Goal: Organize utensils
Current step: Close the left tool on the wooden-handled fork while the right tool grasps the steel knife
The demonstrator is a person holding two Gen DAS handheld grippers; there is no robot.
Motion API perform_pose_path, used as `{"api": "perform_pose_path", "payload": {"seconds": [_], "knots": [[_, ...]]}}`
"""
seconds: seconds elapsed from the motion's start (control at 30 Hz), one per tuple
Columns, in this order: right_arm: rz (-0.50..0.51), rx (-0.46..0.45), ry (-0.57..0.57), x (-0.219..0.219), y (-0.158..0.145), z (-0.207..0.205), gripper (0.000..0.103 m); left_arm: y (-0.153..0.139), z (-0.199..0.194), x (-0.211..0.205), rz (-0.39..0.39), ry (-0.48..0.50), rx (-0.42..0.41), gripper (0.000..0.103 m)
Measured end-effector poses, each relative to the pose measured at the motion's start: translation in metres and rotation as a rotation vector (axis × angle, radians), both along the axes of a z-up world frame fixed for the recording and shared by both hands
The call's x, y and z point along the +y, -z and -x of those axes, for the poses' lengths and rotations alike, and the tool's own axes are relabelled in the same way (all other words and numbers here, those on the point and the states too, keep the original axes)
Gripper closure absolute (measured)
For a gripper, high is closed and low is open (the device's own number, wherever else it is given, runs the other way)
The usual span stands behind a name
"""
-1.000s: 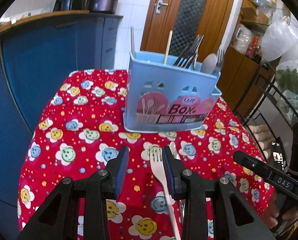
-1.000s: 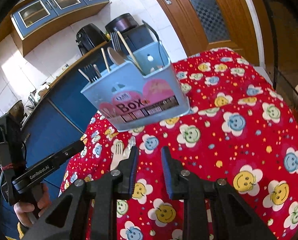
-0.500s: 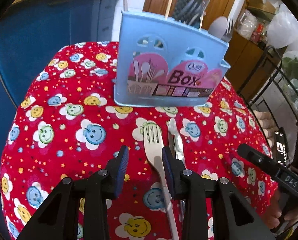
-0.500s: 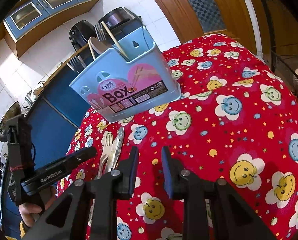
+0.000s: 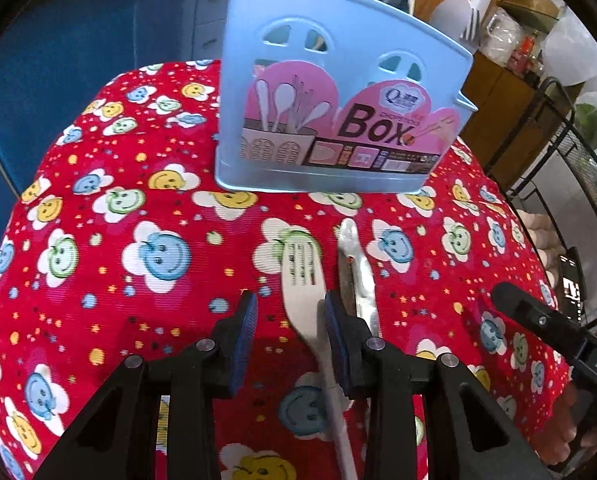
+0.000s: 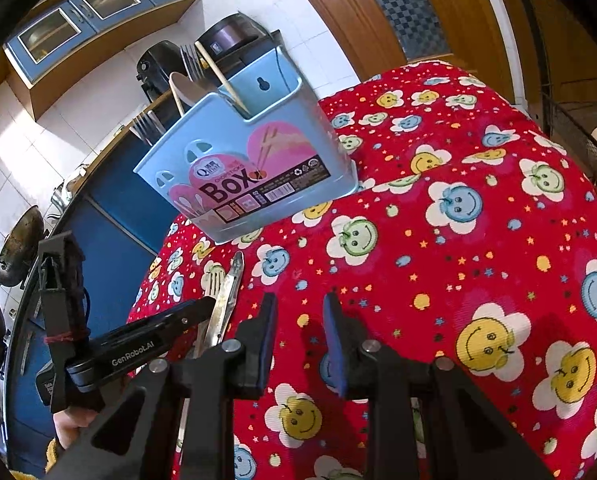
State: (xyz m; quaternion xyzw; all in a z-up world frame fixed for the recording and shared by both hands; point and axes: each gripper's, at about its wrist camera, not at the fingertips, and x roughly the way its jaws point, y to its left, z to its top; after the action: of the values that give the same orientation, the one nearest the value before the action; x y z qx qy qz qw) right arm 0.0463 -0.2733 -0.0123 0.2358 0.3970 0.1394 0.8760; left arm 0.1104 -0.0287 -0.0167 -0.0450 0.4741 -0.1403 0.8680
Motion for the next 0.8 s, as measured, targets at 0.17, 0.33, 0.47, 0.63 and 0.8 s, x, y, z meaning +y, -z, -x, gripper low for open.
{"api": "perform_pose_path", "payload": {"seconds": [0.17,0.33,0.47,0.63,0.8], "knots": [[-0.004,0.003,0.001,0.000,0.001,0.000,0.077,0.002,0.003,-0.010,-0.031,0.024,-0.020,0.069],[-0.005,0.004,-0.004,0.001,0.002,0.000,0.077,0.000,0.005,-0.011,0.010,0.042,-0.021,0.077],[-0.002,0.004,-0.008,0.003,0.001,0.000,0.077,-0.002,0.007,-0.012,0.022,0.045,-0.039,0.077],[0.006,0.004,-0.017,0.007,0.000,0.000,0.077,-0.006,0.010,-0.003,0.032,0.016,-0.061,0.077],[0.020,0.006,-0.041,0.017,-0.001,-0.002,0.077,-0.014,0.012,0.016,0.048,-0.021,-0.081,0.077]]}}
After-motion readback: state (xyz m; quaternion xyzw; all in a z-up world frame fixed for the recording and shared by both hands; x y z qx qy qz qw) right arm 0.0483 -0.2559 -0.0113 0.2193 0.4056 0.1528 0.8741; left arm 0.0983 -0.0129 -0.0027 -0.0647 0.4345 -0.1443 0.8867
